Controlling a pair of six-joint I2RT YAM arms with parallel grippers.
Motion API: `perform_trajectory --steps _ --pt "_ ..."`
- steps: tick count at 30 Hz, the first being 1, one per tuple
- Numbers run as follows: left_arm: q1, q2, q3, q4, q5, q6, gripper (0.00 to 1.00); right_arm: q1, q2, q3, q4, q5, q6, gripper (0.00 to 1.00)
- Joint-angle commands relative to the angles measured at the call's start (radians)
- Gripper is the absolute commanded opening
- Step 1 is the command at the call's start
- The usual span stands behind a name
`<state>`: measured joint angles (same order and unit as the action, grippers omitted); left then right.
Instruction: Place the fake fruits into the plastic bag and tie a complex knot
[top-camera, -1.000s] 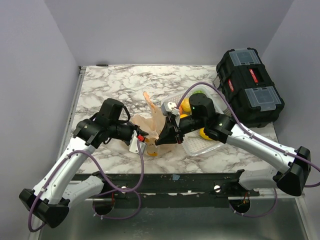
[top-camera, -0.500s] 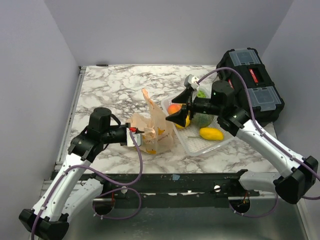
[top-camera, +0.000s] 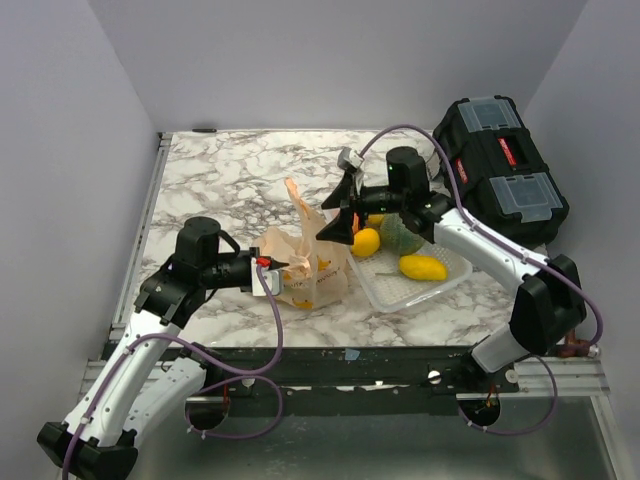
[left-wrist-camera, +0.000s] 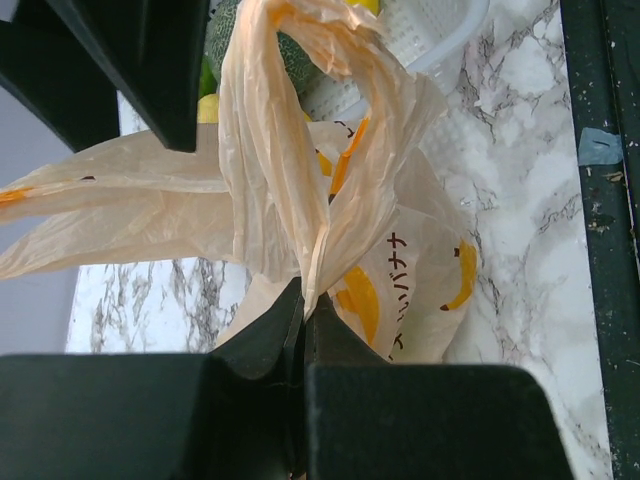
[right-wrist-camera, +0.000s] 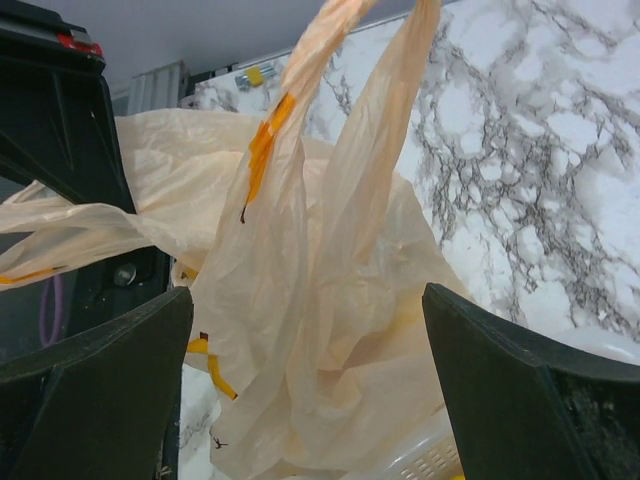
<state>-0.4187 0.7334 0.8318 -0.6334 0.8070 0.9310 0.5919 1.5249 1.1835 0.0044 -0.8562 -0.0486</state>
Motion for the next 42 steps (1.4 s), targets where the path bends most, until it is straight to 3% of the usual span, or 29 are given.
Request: perform_trajectory --steps 1,7,18,23,27,30,31,33,35,38,42 --pt "0.005 -0.009 0.009 -0.048 0.055 0.071 0.0 -0.038 0.048 0.132 -0.129 -0.208 -0.104 1.0" --pt "0.004 -0.003 0.03 -0.053 0.069 0.066 0.0 -0.053 0.173 0.311 -0.589 -0.36 -0.464 1.0" --pt "0.001 -0.023 0.027 -0.088 0.071 0.08 0.0 -0.053 0.44 0.512 -0.758 -0.535 -0.455 1.0" --pt "0.0 -0.017 0.032 -0.088 0.069 0.08 0.0 -0.017 0.485 0.57 -0.836 -0.589 -0.453 0.8" --pt "-0.002 -0.004 0.041 -0.085 0.067 0.08 0.0 0.018 0.475 0.554 -0.836 -0.594 -0.436 0.45" --pt "-0.002 -0.007 0.047 -0.066 0.067 0.047 0.0 0.019 0.459 0.522 -0.842 -0.568 -0.419 0.09" --pt "-0.002 -0.006 0.054 -0.06 0.072 0.029 0.0 0.018 0.45 0.512 -0.845 -0.543 -0.42 0.01" --pt "-0.009 0.01 0.081 -0.061 0.079 -0.015 0.0 0.02 0.412 0.468 -0.759 -0.465 -0.344 0.01" --pt "-0.021 0.051 0.126 -0.059 0.077 -0.1 0.0 0.019 0.319 0.369 -0.537 -0.345 -0.15 0.01" --pt "-0.027 0.132 0.194 -0.048 0.08 -0.265 0.0 0.028 0.189 0.213 -0.279 -0.187 -0.008 0.01" --pt "-0.029 0.209 0.233 0.021 0.07 -0.438 0.0 0.06 0.14 0.203 -0.317 -0.095 -0.062 0.01"
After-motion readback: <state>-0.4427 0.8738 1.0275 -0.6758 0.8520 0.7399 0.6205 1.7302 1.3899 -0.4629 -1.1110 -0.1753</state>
